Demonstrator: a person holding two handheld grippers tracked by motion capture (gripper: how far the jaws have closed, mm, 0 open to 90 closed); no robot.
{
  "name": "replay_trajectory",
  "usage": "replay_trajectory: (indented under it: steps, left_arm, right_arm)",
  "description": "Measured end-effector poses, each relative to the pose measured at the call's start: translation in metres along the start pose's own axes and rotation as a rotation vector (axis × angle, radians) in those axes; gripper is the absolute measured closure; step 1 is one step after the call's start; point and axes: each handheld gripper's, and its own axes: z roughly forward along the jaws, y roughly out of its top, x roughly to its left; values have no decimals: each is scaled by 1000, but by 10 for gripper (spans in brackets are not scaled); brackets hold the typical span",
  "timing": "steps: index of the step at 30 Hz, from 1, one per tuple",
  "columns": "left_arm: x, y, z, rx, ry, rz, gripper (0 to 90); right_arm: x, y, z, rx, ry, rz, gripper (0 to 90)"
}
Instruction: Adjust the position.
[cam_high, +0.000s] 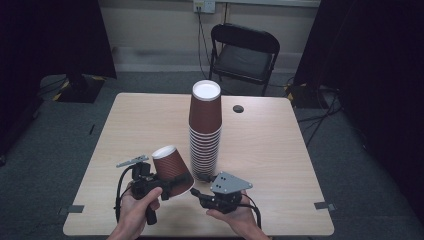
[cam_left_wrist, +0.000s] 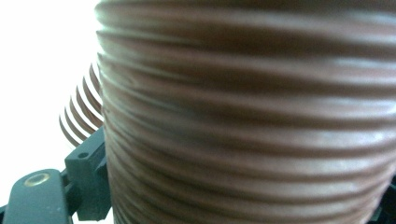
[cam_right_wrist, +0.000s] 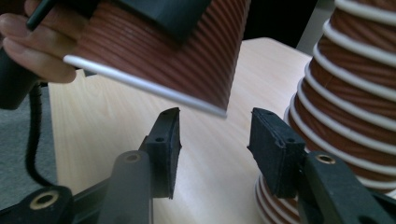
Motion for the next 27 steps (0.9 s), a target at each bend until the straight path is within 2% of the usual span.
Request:
replay_trajectory:
  steps: [6,8,11,16,17,23,25,27]
  left_arm:
    - [-2,-2,1,-1,-24,-41,122]
    - [-2,-2,2,0,-67,-53,122]
    - [-4,-2,2,1,-76,-50,122]
    - [-9,-1,2,-15,-106,-81,122]
    - [-9,-2,2,-9,-106,-73,122]
    - [-11,-4,5,4,-139,-98,123]
    - [-12,-5,6,15,-139,-86,123]
    - [-12,-5,6,11,-145,-97,123]
  right_arm:
    - [3,2,3,-58,-5,-31,578]
    - [4,3,4,-73,-9,-41,584]
    - [5,5,5,-120,-11,-66,583]
    - [7,8,4,-185,-33,-84,604]
    - [7,9,4,-196,-36,-80,608]
    - [7,11,9,-219,-45,-88,620]
    - [7,11,10,-220,-50,-79,653]
    - [7,11,10,-222,-57,-88,684]
